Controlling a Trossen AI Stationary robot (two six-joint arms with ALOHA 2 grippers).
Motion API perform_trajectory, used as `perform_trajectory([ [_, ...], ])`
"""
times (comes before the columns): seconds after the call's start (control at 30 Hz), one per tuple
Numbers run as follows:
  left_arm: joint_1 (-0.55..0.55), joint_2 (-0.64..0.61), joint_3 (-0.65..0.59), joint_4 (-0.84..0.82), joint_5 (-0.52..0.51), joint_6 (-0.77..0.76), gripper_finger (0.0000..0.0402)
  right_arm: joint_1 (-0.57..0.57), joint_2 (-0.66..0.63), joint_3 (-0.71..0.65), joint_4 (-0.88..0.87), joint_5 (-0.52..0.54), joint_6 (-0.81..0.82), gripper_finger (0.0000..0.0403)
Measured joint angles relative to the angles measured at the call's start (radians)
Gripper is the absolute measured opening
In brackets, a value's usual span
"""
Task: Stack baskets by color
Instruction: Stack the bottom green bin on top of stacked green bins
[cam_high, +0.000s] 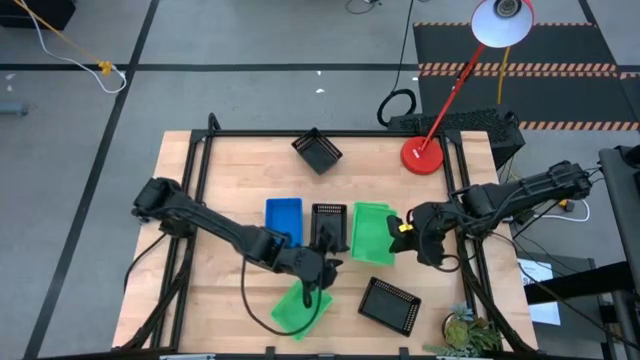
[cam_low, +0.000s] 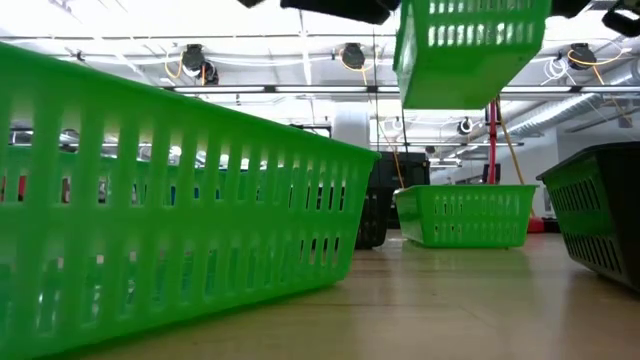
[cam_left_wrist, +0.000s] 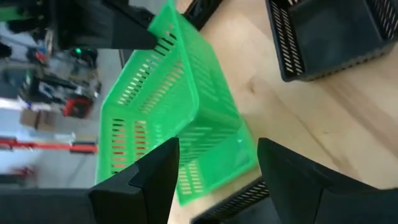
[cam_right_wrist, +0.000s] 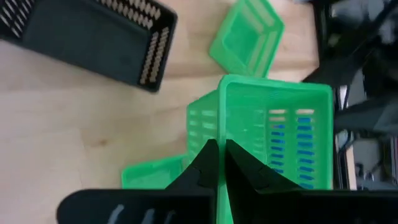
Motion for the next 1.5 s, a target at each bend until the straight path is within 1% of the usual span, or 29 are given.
perform_trajectory([
  [0.17, 0.003, 0.011, -0.001, 0.083, 0.006, 0.149, 0.0219, -0.001, 0.000, 0.000, 0.010, -0.104, 0.010, 0.0004],
  [0.27, 0.015, 0.010, 0.000, 0.104, 0.013, 0.239, 0.0208, -0.001, 0.000, 0.000, 0.021, -0.180, 0.028, 0.0004],
  [0.37, 0.034, -0.001, 0.000, 0.097, 0.023, 0.273, 0.0192, 0.000, 0.000, 0.000, 0.019, -0.194, 0.036, 0.0004],
  [0.4, 0.040, -0.008, 0.000, 0.093, 0.040, 0.275, 0.0187, 0.000, 0.000, 0.000, 0.019, -0.194, 0.034, 0.0004],
  [0.47, 0.056, -0.014, 0.001, 0.096, 0.115, 0.286, 0.0178, -0.001, 0.000, 0.000, 0.020, -0.205, 0.024, 0.0004],
  [0.6, 0.078, -0.005, 0.001, 0.097, 0.224, 0.358, 0.0165, -0.018, 0.012, 0.000, 0.048, -0.248, -0.010, 0.0004],
  [0.73, 0.093, 0.000, 0.001, 0.109, 0.274, 0.403, 0.0151, -0.039, 0.036, 0.000, 0.069, -0.295, -0.027, 0.0004],
  [0.83, 0.103, 0.000, 0.001, 0.118, 0.316, 0.407, 0.0126, -0.050, 0.055, 0.000, 0.072, -0.305, -0.030, 0.0004],
  [1.0, 0.109, 0.000, 0.000, 0.092, 0.344, 0.449, 0.0062, -0.065, 0.060, 0.000, 0.088, -0.326, -0.033, 0.0004],
  [1.13, 0.117, 0.000, -0.001, 0.070, 0.352, 0.424, 0.0014, -0.065, 0.059, 0.000, 0.145, -0.326, 0.061, 0.0009],
  [1.23, 0.122, 0.000, -0.001, 0.066, 0.352, 0.396, 0.0013, -0.065, 0.058, 0.000, 0.217, -0.322, 0.169, 0.0027],
  [1.37, 0.123, 0.000, -0.001, 0.047, 0.317, 0.386, 0.0025, -0.065, 0.043, 0.000, 0.293, -0.265, 0.397, 0.0071],
  [1.43, 0.124, 0.000, -0.001, 0.043, 0.289, 0.377, 0.0020, -0.065, 0.034, 0.000, 0.297, -0.256, 0.496, 0.0099],
  [1.5, 0.124, 0.000, -0.001, 0.045, 0.266, 0.357, 0.0010, -0.066, 0.021, 0.000, 0.289, -0.248, 0.556, 0.0131],
])
